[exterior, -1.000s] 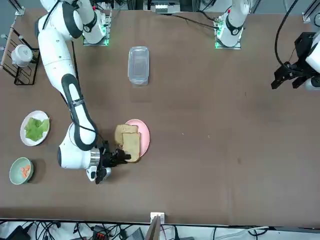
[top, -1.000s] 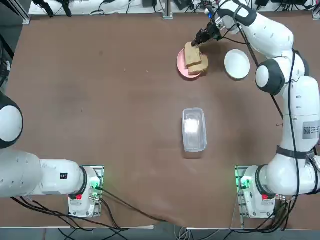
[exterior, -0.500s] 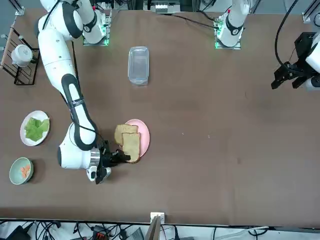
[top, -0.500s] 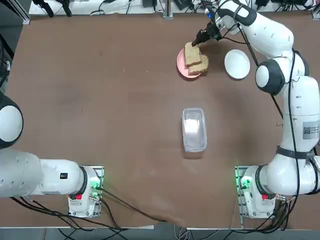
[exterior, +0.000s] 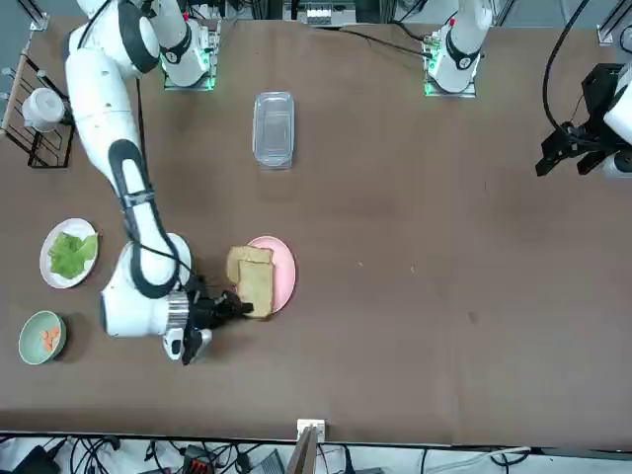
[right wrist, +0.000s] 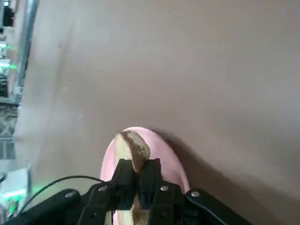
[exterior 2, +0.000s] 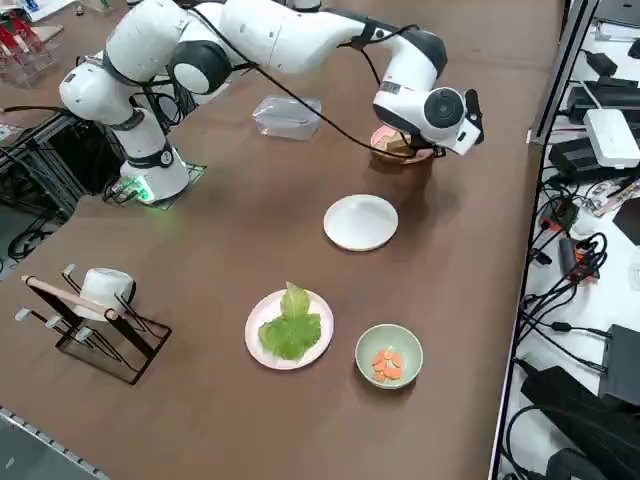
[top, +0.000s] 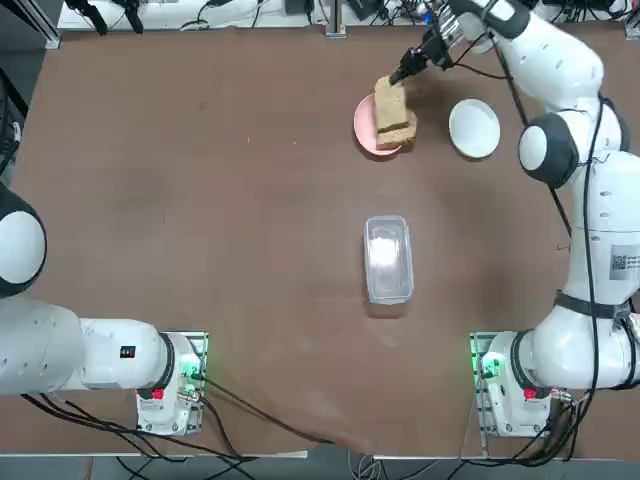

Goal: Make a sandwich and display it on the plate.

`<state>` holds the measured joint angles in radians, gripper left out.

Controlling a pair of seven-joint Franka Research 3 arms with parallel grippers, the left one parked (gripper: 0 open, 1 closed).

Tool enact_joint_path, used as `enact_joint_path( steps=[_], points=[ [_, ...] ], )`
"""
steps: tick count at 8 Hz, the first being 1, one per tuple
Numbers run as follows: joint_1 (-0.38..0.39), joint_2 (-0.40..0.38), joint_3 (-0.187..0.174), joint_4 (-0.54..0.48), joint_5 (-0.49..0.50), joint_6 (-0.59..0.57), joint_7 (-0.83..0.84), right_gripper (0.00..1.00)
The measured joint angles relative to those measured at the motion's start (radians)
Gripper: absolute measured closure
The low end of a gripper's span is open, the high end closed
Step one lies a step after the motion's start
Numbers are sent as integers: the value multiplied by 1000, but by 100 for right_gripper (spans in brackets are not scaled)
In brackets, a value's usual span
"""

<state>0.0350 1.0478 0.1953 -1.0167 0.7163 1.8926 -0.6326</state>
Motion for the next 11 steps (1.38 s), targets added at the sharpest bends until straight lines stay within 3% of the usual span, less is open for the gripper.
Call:
enact_joint_path(
  steps=[3, 7, 9, 11],
  points=[
    [-17, -46, 1, 17, -14, -35, -8, 93],
    [-19, -160, 3, 30, -211, -40, 149, 93],
    [-72, -196, -5, 30, -258, -85, 206, 93],
    [-179, -208, -9, 31, -264, -130, 286, 93]
  ],
)
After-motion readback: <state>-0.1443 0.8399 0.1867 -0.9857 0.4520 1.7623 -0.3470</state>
